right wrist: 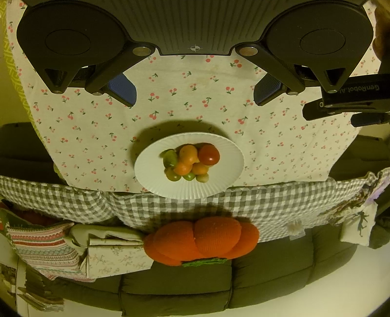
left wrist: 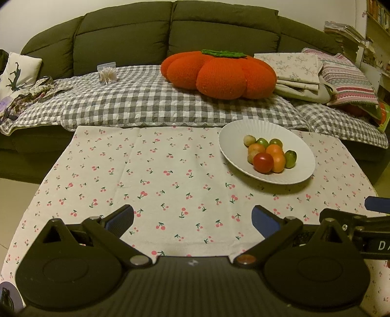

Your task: Organize fruits

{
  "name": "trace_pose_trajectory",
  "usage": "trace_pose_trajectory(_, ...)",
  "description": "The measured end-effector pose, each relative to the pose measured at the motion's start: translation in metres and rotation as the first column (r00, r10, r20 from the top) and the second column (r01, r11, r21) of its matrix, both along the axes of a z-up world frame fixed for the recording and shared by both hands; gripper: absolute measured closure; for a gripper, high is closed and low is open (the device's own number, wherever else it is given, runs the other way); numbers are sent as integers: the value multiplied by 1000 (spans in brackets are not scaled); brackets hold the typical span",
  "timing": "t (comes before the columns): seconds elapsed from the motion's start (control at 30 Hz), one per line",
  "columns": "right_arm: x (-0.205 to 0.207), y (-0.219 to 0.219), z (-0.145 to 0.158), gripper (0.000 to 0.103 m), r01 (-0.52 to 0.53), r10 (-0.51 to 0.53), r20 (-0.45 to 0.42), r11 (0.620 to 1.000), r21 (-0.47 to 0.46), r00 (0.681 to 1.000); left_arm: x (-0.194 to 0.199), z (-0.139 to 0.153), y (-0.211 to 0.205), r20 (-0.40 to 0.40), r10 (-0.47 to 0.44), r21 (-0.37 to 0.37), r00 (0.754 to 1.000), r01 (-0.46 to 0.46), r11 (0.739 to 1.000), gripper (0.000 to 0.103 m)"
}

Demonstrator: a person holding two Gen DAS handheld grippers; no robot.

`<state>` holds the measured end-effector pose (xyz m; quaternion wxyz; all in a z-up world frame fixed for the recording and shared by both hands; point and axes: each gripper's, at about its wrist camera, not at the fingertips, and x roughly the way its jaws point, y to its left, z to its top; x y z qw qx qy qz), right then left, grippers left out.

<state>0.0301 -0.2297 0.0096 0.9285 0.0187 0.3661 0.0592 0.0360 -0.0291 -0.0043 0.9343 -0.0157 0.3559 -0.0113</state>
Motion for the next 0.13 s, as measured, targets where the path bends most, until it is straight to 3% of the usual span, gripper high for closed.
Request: trace_pose_trajectory(0.13, 0, 0, -1, 0, 0, 0, -2, 1000, -1, 1000, 0, 0, 0, -1, 1, -1, 1000, -1, 1000, 1)
